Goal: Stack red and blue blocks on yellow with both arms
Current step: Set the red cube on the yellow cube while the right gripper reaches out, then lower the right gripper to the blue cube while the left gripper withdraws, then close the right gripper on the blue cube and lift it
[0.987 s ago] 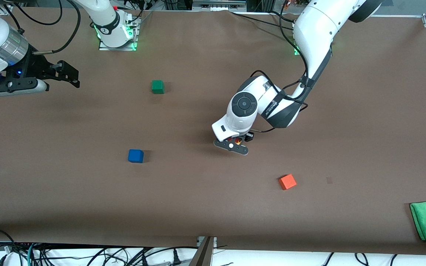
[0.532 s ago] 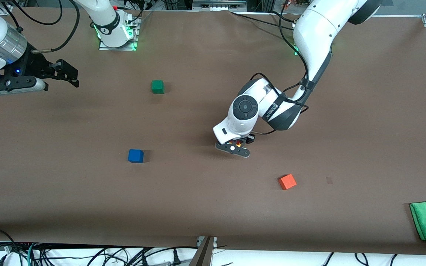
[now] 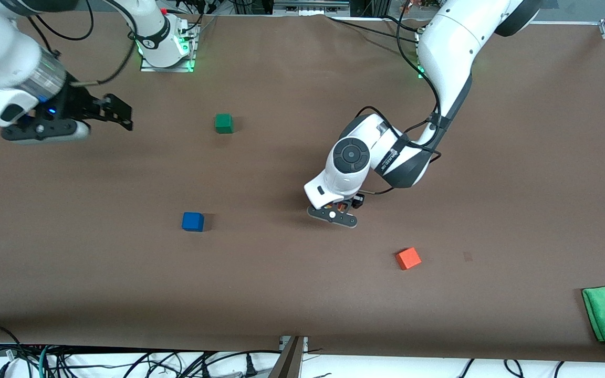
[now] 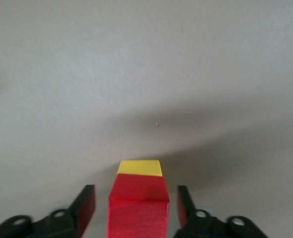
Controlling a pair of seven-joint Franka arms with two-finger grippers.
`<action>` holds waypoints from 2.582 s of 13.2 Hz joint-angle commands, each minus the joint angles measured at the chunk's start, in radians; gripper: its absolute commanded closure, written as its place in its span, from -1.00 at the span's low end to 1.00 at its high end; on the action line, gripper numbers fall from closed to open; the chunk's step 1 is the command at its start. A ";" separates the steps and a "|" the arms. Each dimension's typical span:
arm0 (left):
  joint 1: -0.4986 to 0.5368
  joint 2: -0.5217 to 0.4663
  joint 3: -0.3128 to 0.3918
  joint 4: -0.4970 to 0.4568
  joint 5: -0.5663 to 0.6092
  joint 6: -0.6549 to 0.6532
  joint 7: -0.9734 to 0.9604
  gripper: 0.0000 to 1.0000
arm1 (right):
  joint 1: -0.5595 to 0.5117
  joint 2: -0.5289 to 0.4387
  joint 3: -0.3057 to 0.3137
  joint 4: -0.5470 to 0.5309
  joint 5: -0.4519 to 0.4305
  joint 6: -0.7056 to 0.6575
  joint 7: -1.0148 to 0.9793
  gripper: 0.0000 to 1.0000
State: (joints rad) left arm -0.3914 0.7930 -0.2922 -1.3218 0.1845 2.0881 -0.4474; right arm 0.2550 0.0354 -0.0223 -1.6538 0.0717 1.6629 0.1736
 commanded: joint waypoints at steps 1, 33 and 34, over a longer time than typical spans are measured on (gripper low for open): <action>0.012 0.002 0.001 0.064 0.015 -0.040 -0.011 -1.00 | 0.072 0.122 -0.002 0.133 0.010 -0.012 0.128 -0.99; 0.497 -0.615 0.182 -0.074 -0.192 -0.625 0.285 -1.00 | 0.122 0.555 -0.002 0.094 0.005 0.484 0.239 0.60; 0.496 -0.615 0.182 -0.074 -0.188 -0.625 0.285 -1.00 | 0.145 0.567 -0.004 0.197 0.000 0.369 0.297 0.60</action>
State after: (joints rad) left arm 0.0995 0.1809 -0.1066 -1.3924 0.0188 1.4649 -0.1806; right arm 0.3589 0.6026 -0.0241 -1.6221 0.0692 2.2227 0.4032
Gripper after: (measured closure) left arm 0.000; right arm 0.458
